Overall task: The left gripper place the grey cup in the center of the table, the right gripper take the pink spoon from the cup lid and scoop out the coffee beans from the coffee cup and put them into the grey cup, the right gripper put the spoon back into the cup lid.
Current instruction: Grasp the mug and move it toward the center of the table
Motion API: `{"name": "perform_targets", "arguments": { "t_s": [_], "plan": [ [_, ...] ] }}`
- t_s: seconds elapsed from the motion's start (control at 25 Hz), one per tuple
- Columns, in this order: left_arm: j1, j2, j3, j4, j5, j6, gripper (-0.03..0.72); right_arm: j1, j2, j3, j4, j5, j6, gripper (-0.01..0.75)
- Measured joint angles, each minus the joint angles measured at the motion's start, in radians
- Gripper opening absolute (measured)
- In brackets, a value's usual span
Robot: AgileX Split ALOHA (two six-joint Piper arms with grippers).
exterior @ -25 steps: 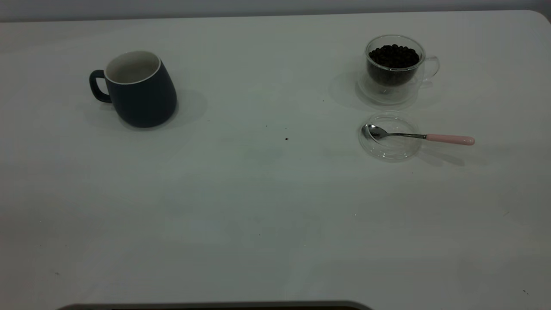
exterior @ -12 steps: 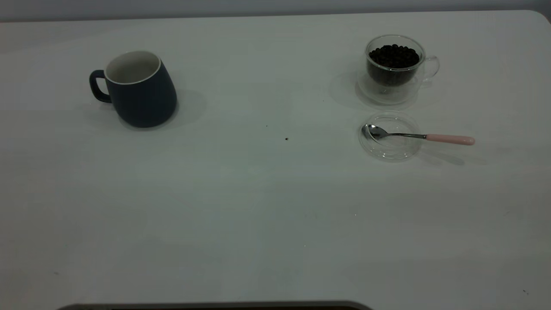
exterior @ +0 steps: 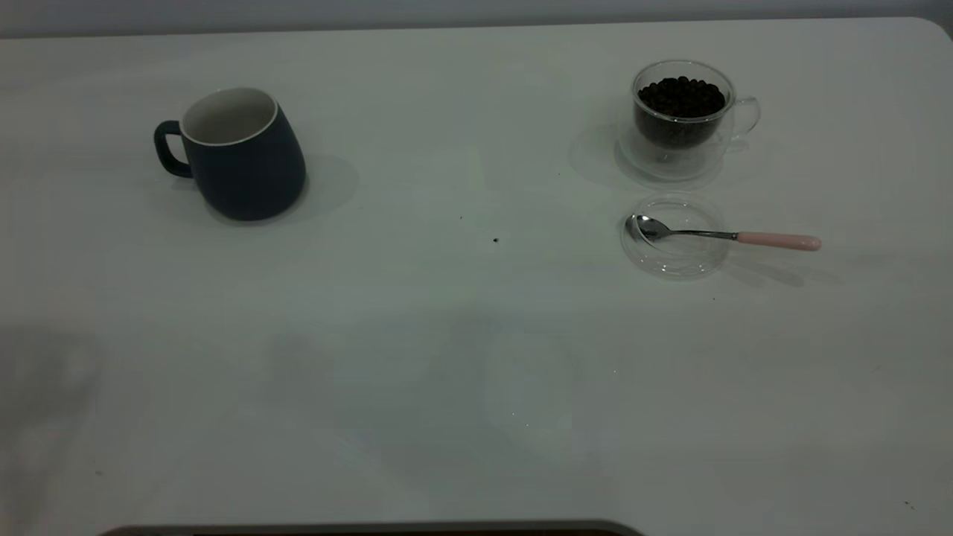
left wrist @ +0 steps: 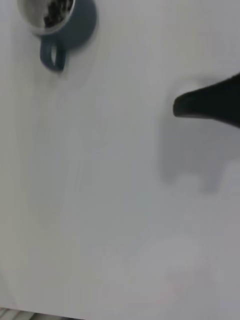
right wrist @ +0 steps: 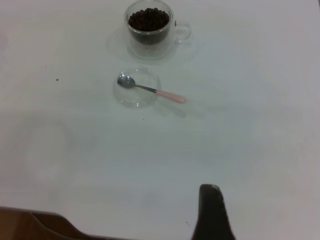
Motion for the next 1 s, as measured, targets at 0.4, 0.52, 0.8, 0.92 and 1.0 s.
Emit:
{"name": "perform_targets", "arguments": {
  "t_s": [0.4, 0.52, 0.8, 0.92, 1.0],
  "plan": [
    [0.133, 0.519, -0.333, -0.131, 0.014, 0.296, 0.569, 0.0, 0.0, 0.0, 0.0, 0.0, 0.0, 0.577],
    [0.14, 0.674, -0.487, -0.165, 0.09, 0.458, 0.569, 0.0, 0.0, 0.0, 0.0, 0.0, 0.0, 0.577],
    [0.14, 0.921, -0.704, -0.197, 0.108, 0.739, 0.569, 0.0, 0.0, 0.0, 0.0, 0.0, 0.0, 0.577],
    [0.136, 0.976, -0.717, -0.197, 0.073, 0.822, 0.569, 0.0, 0.0, 0.0, 0.0, 0.0, 0.0, 0.577],
    [0.126, 1.007, -0.718, -0.197, 0.058, 0.925, 0.569, 0.0, 0.0, 0.0, 0.0, 0.0, 0.0, 0.577]
  ]
}}
